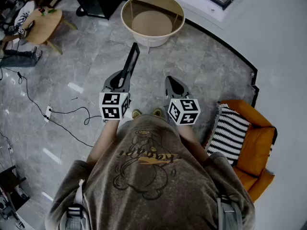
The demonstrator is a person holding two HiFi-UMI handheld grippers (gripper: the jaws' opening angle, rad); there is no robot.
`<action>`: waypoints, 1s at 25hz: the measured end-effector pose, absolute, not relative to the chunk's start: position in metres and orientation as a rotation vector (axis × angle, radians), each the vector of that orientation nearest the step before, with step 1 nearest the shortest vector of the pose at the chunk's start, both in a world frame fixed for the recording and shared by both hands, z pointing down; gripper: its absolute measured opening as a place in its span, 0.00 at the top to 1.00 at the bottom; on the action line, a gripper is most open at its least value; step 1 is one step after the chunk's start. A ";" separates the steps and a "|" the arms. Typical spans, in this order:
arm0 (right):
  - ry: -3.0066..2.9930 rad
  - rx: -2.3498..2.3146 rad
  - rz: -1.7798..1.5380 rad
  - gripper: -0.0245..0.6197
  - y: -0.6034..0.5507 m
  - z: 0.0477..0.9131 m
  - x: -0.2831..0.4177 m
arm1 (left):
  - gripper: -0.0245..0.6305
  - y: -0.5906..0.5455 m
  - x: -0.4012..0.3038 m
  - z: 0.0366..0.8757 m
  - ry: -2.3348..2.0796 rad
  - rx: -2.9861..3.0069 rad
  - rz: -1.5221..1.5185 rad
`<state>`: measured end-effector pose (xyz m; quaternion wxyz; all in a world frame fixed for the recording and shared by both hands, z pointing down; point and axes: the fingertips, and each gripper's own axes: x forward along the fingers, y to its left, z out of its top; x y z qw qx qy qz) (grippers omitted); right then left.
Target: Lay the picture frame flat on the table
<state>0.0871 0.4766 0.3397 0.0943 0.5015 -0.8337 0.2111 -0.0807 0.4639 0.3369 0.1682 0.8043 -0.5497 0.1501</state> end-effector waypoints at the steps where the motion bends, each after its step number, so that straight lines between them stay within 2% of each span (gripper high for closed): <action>1: -2.472 1.486 0.626 0.93 0.477 0.339 0.085 | 0.84 0.464 -0.082 0.336 -1.561 2.287 0.428; 25: -2.464 1.582 0.646 0.93 0.481 0.354 0.050 | 0.84 0.455 -0.125 0.355 -1.493 2.346 0.413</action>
